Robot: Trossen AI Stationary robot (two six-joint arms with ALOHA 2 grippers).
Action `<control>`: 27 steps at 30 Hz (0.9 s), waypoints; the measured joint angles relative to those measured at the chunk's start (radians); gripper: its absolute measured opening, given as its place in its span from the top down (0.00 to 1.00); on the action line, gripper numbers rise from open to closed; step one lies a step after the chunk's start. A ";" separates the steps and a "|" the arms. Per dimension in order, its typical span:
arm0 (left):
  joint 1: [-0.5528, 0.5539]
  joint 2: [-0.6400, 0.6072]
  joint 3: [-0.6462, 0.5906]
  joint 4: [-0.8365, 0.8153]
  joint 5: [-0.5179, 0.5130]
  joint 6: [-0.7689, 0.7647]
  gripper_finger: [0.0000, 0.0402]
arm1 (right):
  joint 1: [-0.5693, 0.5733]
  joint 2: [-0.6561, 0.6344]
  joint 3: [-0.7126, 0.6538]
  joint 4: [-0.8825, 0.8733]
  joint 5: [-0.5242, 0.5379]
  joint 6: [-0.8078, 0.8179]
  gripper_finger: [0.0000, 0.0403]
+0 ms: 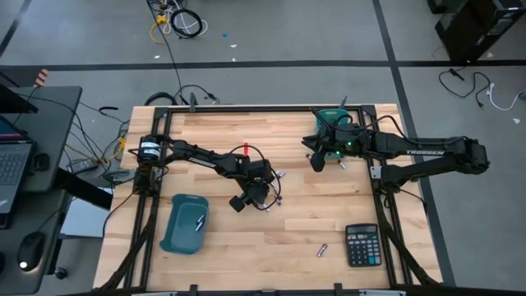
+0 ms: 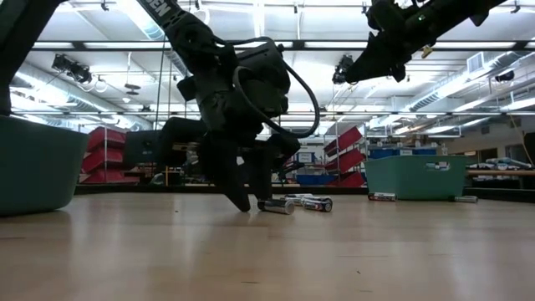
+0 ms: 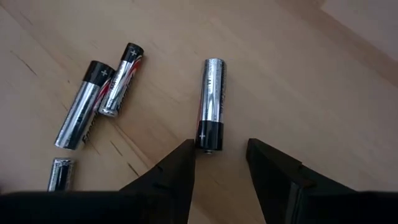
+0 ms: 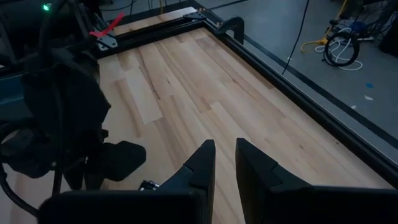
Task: Sort batteries
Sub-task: Put the silver battery into the blue bin
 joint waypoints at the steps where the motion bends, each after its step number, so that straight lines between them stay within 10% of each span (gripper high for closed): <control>1: 0.000 0.000 0.000 0.002 0.000 0.000 0.62 | 0.000 0.000 0.000 0.000 0.000 0.000 0.88; 27: 0.016 0.040 -0.003 0.135 0.091 -0.005 0.71 | 0.000 0.000 0.000 -0.006 0.000 0.005 0.88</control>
